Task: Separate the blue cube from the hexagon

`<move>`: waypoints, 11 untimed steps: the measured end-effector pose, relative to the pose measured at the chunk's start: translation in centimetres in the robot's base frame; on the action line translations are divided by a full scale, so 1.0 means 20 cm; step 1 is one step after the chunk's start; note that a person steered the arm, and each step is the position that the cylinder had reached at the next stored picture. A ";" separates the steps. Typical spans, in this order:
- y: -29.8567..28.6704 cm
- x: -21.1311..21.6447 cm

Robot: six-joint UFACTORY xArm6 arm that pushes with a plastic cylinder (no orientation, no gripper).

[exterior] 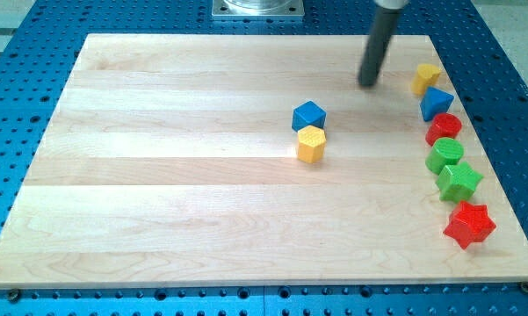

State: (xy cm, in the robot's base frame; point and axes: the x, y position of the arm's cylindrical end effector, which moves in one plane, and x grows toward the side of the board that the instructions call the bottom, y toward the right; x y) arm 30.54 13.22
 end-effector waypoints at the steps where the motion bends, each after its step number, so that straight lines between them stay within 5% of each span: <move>1: -0.45 0.22; 3: -0.61 0.83; 4: -0.38 0.82; 7: -0.32 0.15; 8: -0.48 0.04; 11: 0.10 -0.06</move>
